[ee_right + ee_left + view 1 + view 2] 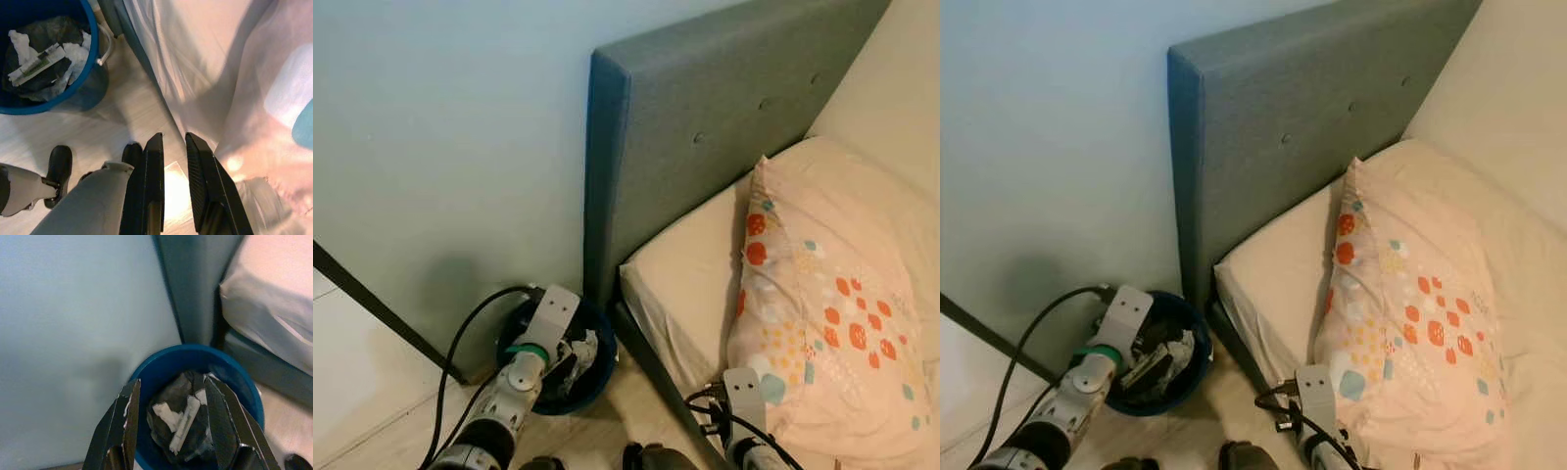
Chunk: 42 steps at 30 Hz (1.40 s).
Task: Clean up the room
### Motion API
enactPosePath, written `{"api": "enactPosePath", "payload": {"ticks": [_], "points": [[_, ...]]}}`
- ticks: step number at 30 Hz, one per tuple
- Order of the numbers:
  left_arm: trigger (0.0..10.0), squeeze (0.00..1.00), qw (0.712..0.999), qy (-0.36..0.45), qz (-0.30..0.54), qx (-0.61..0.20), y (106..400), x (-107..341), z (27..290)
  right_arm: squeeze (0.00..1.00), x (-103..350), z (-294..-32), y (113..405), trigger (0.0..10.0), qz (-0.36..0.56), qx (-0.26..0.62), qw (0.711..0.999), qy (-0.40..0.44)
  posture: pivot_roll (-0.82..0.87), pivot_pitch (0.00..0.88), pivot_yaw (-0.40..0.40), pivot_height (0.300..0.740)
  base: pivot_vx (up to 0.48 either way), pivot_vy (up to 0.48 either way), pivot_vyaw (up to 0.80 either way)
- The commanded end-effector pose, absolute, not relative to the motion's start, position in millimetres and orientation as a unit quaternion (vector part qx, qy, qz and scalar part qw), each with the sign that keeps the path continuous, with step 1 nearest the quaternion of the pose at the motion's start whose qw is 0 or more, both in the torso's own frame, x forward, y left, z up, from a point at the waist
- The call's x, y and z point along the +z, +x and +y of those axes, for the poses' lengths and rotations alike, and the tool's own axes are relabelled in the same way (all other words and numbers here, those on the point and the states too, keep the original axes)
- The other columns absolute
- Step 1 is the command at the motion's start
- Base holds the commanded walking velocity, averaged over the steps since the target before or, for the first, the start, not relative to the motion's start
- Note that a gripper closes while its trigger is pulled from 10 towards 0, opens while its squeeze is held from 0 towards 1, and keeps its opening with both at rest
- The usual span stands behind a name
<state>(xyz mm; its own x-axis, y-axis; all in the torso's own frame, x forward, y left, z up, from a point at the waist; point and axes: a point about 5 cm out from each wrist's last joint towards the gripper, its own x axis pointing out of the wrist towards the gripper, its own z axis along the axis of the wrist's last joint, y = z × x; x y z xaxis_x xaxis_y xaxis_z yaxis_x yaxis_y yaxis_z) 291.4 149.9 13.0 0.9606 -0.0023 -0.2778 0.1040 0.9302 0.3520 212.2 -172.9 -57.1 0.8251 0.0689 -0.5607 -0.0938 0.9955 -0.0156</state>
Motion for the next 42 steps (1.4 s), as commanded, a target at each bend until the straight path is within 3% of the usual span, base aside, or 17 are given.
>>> {"api": "enactPosePath", "payload": {"ticks": [1,7,15,42], "points": [[10.0,0.00,0.977,0.171,0.128,-0.016,283.7,11.2,153.3,0.00,-56.6,-175.9,211.4,10.0,0.288,0.038,0.957,-0.017,-0.08,0.128,-0.035,0.740,0.000,0.000,0.00],[10.0,0.00,0.981,0.179,0.073,0.019,260.9,24.1,171.1,0.00,-39.4,-168.4,228.4,10.0,0.222,0.068,0.972,-0.024,-0.05,0.118,-0.043,0.740,0.000,0.000,0.00],[10.0,0.00,0.980,0.192,0.040,0.022,250.4,36.7,170.9,0.00,-35.0,-161.1,232.6,10.0,0.204,0.085,0.975,-0.024,-0.04,0.100,-0.049,0.740,0.000,0.000,0.00],[10.0,0.00,0.979,0.198,0.044,0.020,244.7,46.6,168.2,0.00,-33.8,-156.5,235.5,10.0,0.203,0.093,0.974,-0.027,-0.03,0.076,-0.041,0.740,-0.365,0.000,0.00]]}}
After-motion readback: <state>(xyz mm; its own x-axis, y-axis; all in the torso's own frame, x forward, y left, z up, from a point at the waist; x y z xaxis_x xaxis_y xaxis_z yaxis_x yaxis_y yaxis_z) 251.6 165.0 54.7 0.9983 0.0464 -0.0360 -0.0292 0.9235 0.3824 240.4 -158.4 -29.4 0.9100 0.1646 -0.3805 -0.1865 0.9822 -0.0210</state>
